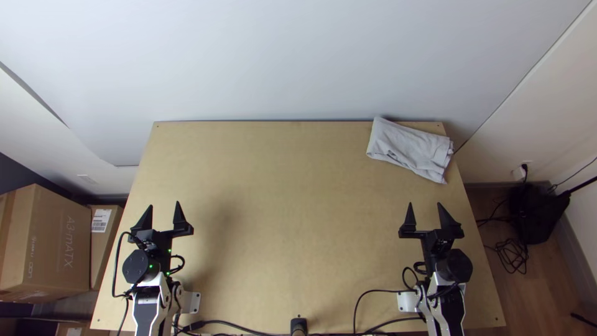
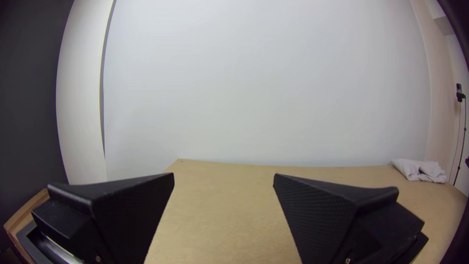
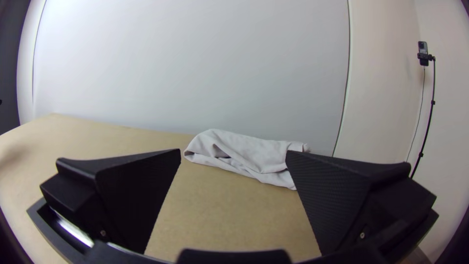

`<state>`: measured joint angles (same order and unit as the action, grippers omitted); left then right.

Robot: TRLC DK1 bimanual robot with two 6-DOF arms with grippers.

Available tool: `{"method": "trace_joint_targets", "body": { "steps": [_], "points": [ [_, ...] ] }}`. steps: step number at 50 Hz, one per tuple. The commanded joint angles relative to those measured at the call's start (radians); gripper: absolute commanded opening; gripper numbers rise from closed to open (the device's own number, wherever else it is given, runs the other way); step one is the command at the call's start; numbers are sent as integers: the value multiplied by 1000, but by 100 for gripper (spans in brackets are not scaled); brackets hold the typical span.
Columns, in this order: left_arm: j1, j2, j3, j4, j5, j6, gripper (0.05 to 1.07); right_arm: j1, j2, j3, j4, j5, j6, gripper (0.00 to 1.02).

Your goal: Fold the t-shirt

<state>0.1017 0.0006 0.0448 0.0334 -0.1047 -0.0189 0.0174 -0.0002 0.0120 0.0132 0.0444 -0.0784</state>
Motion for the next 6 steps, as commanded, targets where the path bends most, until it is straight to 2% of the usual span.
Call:
{"method": "trace_joint_targets", "body": {
  "steps": [1, 6],
  "points": [
    [-3, -2, -45, -13, 5, -18, 103, -4, -3, -4, -19, 5, 17, 99],
    [-3, -2, -45, -13, 5, -16, 103, -5, -3, -4, -19, 5, 17, 99]
  ]
}}
